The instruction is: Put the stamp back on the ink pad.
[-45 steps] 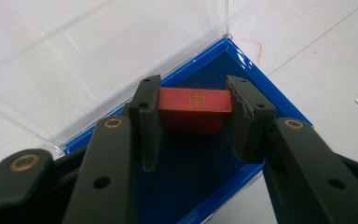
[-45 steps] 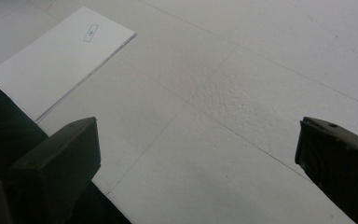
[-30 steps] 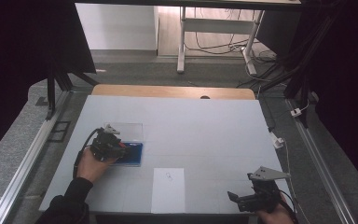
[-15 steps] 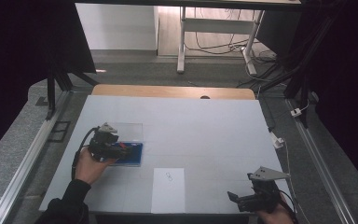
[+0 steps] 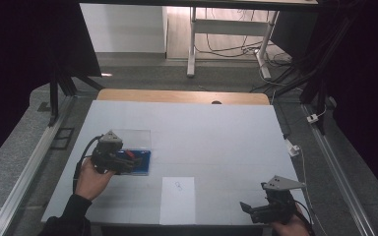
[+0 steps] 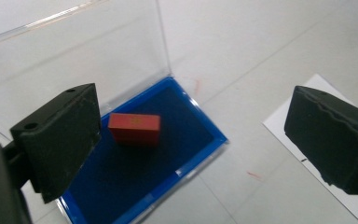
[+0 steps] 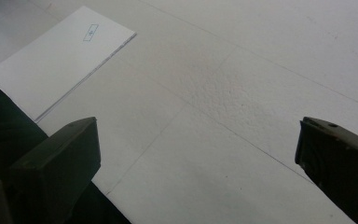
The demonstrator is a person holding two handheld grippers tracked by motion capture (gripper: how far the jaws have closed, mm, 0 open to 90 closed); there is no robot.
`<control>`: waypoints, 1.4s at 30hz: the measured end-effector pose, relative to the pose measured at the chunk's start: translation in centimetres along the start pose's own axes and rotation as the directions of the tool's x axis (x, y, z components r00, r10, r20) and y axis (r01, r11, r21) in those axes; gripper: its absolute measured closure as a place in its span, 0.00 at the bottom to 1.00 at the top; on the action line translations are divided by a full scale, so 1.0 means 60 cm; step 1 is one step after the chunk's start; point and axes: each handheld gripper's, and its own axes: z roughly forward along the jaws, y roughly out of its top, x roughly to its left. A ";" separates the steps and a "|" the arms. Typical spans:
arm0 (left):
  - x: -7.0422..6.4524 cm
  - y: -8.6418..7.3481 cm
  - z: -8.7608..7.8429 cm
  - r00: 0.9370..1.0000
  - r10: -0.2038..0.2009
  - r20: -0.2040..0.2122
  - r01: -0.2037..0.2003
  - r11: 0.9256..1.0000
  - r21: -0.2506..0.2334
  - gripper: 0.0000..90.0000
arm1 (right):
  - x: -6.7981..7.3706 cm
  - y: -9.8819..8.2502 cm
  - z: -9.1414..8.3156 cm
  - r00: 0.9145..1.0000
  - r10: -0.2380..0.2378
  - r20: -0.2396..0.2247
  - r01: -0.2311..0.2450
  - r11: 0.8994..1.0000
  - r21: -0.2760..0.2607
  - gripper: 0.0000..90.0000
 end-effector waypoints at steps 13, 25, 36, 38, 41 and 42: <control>-0.034 -0.041 -0.054 0.996 -0.023 0.086 0.031 0.996 -0.084 0.00 | -0.001 0.000 0.000 1.000 0.006 0.000 -0.006 1.000 -0.006 0.00; -0.053 -0.101 -0.093 0.998 -0.027 0.058 0.032 0.996 -0.080 0.00 | 0.000 0.000 0.000 1.000 0.008 0.000 -0.008 1.000 -0.005 0.00; -0.052 -0.150 -0.111 0.998 -0.054 0.036 0.055 0.998 -0.021 0.00 | 0.000 0.001 0.001 1.000 0.008 0.002 -0.008 1.000 -0.002 0.00; -0.050 -0.158 -0.114 0.998 -0.059 0.024 0.060 0.998 -0.008 0.00 | 0.000 0.001 0.001 1.000 0.008 0.003 -0.008 1.000 -0.001 0.00; -0.049 -0.163 -0.119 0.997 -0.070 0.017 0.070 0.998 -0.005 0.00 | 0.001 0.001 0.001 1.000 0.009 0.003 -0.009 1.000 0.001 0.00; -0.049 -0.164 -0.119 0.997 -0.073 0.014 0.073 0.997 -0.001 0.00 | 0.001 0.001 0.002 1.000 0.009 0.002 -0.009 1.000 0.001 0.00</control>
